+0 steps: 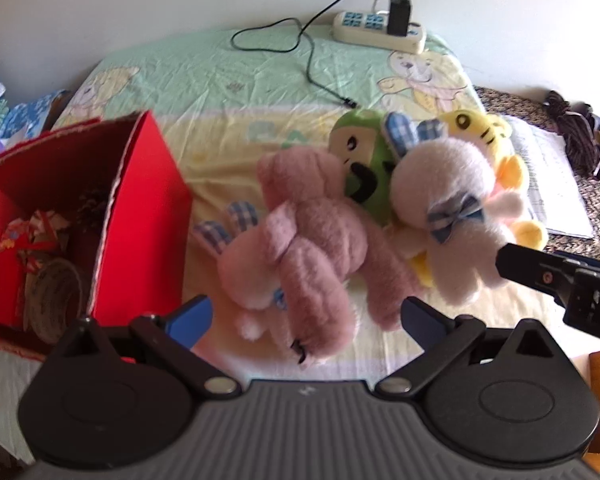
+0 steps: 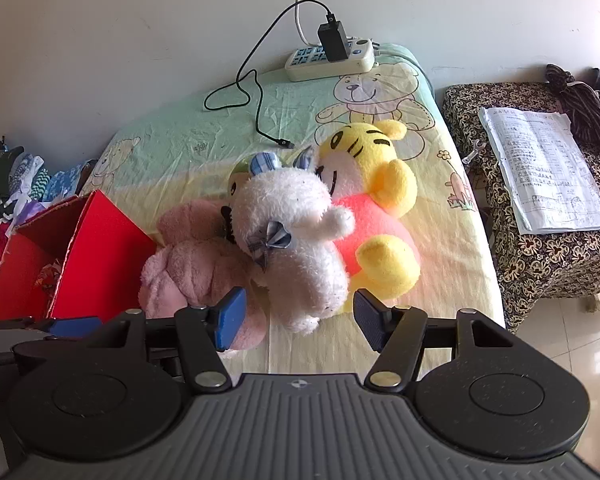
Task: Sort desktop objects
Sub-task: 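Close both grippers on the white bunny plush with plaid ears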
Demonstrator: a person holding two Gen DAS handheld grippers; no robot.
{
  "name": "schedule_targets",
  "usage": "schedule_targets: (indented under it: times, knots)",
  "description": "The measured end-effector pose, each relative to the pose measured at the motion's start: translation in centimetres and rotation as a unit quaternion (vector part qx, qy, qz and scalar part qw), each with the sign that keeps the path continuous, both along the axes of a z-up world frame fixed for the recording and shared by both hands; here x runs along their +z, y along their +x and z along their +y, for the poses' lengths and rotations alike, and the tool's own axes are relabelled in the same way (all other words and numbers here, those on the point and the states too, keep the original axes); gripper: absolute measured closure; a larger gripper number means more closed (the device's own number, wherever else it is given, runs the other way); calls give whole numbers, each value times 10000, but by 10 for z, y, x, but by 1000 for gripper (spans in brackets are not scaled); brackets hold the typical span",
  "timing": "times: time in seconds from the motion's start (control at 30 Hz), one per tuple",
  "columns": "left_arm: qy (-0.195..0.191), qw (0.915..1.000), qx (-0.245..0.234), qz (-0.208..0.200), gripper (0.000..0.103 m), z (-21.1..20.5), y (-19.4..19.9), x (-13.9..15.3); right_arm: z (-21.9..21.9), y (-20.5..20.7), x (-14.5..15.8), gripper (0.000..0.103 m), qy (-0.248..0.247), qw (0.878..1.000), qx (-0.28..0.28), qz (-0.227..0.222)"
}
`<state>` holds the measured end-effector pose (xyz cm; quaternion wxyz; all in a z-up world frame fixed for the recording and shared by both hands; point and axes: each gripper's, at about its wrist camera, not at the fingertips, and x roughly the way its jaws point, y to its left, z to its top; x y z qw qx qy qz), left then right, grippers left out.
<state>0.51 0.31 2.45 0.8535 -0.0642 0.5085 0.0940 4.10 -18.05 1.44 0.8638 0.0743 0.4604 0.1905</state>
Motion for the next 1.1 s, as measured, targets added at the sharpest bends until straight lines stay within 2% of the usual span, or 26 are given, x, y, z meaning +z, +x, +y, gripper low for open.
schedule_targets:
  times: [0.07,0.1,0.17,0.2,0.27,0.33,0.4,0.5,0.77,0.93,1.1]
  knots:
    - [30,9998,-153,-160,2,-9,10,3,-4,4,3,40,99,9999,12,-43]
    - [-21,9997,-233,-109,2,-12,15,5,-6,6,6,40,126,9999,19,-90]
    - [-321,9983,-470,-129,2,-17,26,8,-9,14,11,40,130,9997,10,-222]
    - [-435,9974,-568,-125,2,-20,30,7,-10,18,13,40,131,9995,8,-273]
    - [-361,9964,-719,-284,2,-32,38,1,-13,28,14,39,167,9992,56,-354]
    - [-496,9949,-838,-261,2,-38,45,-6,-16,40,13,39,256,9990,90,-351]
    - [-795,9923,-924,-223,2,-41,53,-12,-21,53,8,39,420,9987,126,-245]
    - [-1024,9900,-957,-168,2,-42,63,-22,-21,67,1,39,528,9981,263,-172]
    - [-1231,9883,-904,-23,4,-38,84,-40,-12,90,-17,39,747,9947,711,43]
    - [-1482,9841,-978,59,19,-37,88,-46,-17,97,-27,38,1074,9900,819,404]
    - [-1380,9854,-994,59,22,-38,91,-50,-13,98,-34,43,1263,9841,1032,705]
